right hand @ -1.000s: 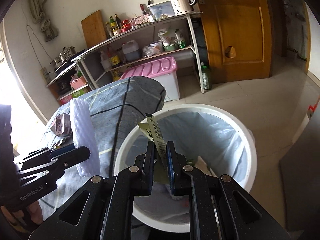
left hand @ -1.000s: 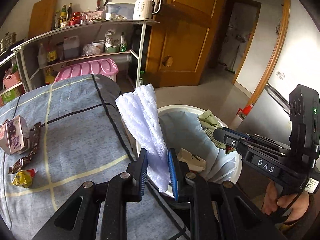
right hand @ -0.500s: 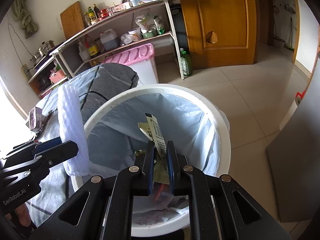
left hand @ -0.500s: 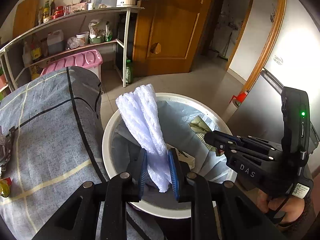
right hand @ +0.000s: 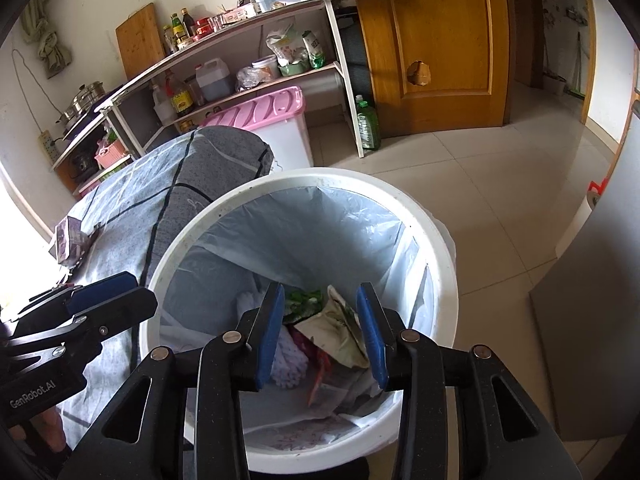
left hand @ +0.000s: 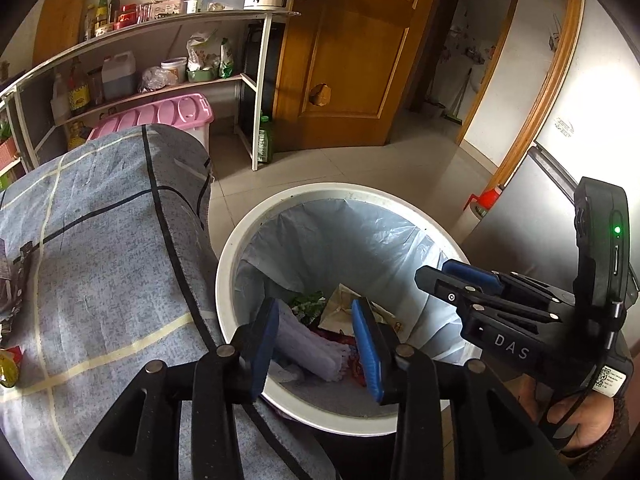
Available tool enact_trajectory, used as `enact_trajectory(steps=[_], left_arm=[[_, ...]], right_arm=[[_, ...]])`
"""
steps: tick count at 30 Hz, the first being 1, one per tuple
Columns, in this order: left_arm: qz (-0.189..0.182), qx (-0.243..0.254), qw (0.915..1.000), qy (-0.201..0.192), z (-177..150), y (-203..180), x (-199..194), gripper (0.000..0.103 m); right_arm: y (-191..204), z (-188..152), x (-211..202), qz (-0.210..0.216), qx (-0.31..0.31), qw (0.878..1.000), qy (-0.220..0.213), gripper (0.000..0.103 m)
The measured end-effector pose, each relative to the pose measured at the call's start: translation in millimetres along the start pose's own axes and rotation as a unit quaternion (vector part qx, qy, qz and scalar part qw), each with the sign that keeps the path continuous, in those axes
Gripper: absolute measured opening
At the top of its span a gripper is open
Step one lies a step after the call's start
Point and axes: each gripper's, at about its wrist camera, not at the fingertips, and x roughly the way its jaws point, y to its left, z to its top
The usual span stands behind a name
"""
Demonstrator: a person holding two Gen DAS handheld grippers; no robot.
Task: Collect trash
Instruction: 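Carry the foam net with the left tool into the bin while the right tool drops the green wrapper there, then move the left tool to the yellow chip bag while the right tool approaches the purple carton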
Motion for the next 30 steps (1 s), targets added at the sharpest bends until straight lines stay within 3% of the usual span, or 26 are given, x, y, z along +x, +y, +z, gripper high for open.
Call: enact_trajectory(steps=[8, 12, 19, 30], left_arm=[[0.012, -0.006, 0.9996, -0.023, -6, 10, -28, 0.039], [0.047, 0.004, 0.998, -0.043, -12, 17, -44, 0.04], [0.051, -0.04, 0.9964, -0.054, -24, 47, -66, 0.041], [0.098, -0.092, 0.9882, -0.073, -46, 96, -97, 0.041]], right_arm=[[16, 0, -15, 0.007, -0.009, 1.0, -0.018, 0.039], [28, 0, -21, 0.018, -0.017, 0.999, -0.026, 0.039], [52, -2, -27, 0.036, -0.031, 0.998, -0.033, 0.039], [96, -3, -21, 0.073, -0.06, 0.995, -0.03, 0.039]])
